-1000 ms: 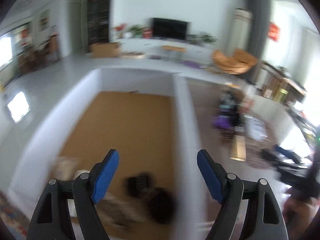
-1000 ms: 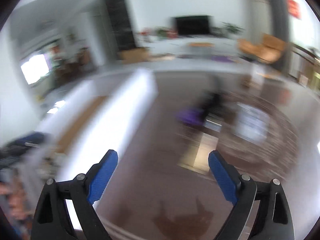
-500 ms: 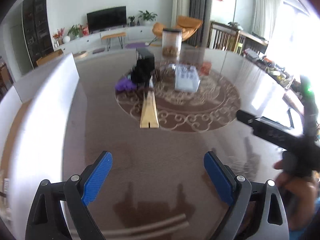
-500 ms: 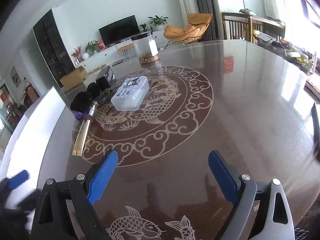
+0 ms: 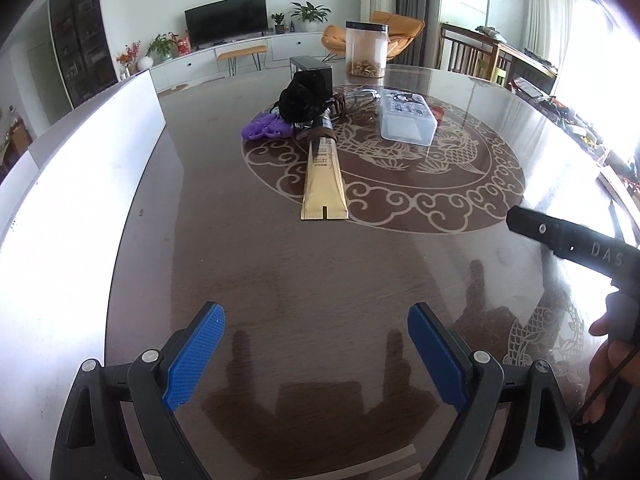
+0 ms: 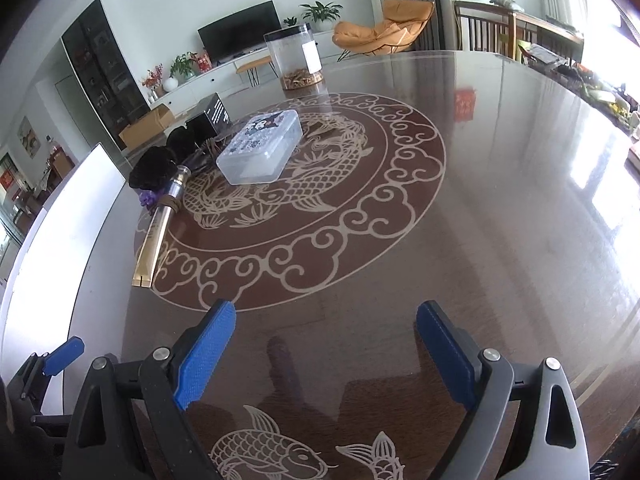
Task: Organize objects
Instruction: 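Return both tools to the table above the remaining items, then grasp the gold-and-silver serum tube with the left gripper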
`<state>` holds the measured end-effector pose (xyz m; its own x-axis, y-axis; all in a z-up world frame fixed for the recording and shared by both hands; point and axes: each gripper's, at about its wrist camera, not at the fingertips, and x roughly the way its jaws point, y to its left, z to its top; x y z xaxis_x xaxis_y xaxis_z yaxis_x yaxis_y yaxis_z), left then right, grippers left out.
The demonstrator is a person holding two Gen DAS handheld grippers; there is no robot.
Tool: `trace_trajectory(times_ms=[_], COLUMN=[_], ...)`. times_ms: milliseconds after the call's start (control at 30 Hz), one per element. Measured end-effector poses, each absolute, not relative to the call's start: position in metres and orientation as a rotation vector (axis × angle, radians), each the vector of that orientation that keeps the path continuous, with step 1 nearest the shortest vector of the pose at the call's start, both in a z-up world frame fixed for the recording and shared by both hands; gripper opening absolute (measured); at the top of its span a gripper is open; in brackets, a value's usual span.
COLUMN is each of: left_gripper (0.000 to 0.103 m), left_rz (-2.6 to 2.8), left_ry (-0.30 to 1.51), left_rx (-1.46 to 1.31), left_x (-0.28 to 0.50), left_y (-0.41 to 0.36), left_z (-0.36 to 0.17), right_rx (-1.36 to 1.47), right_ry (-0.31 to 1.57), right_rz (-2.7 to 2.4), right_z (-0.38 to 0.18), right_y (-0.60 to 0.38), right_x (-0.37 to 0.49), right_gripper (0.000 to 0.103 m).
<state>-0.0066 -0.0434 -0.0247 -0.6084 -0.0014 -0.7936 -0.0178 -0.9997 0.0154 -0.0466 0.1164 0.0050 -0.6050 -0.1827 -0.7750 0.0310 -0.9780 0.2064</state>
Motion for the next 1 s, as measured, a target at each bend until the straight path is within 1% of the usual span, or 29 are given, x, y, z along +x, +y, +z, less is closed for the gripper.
trace_trajectory(times_ms=[167,233,367,467,600,733,800,833,867,933,1000], left_gripper=[0.093,0.093,0.093,0.093,0.093,0.094,0.084,0.057,0.028,0.028,0.028], left_rz=[2.812,2.812,2.793,2.792,2.803,2.783,2.802,2.815,2.813,2.834,2.844], left_ry=[-0.021,-0.05,-0.05,-0.093,-0.075,-0.041,-0.035,-0.025,-0.026,0.004,-0.06], left_rx=[-1.374,-1.376,-1.456,-1.509,-1.557,-1.584,-1.523,-1.495,-1.47,-1.477,-1.472], left_x=[-0.021,-0.034,-0.076,-0.113,-0.152,-0.174,-0.177,-0.175,-0.174,-0.166,-0.147], left_y=[-0.046,-0.047,-0.044,-0.045,-0.046,-0.045,-0.045,-0.044,-0.043,-0.04,-0.043], left_z=[-0.009,0.0,0.006,-0.004,-0.023,-0.038,-0.038,-0.035,-0.033,-0.031,-0.033], right_rx=[1.346,1.347,1.347,1.349,1.349,1.347,1.347,1.348,1.348,1.35,1.351], right_ry=[-0.242,-0.236,-0.226,-0.212,-0.21,-0.214,-0.213,-0.209,-0.204,-0.193,-0.187], right_rz=[-2.698,-2.7,-2.699,-2.7,-2.699,-2.698,-2.696,-2.696,-2.696,-2.696,-2.696], right_z=[0.003,0.002,0.002,0.002,0.002,0.001,0.001,0.001,0.001,0.0,0.0], right_y=[0.113,0.112,0.111,0.109,0.109,0.108,0.107,0.106,0.106,0.104,0.104], right_x=[-0.048,-0.048,-0.048,-0.049,-0.049,-0.049,-0.049,-0.05,-0.05,-0.05,-0.05], right_gripper=[0.093,0.093,0.095,0.095,0.095,0.096,0.097,0.098,0.098,0.099,0.099])
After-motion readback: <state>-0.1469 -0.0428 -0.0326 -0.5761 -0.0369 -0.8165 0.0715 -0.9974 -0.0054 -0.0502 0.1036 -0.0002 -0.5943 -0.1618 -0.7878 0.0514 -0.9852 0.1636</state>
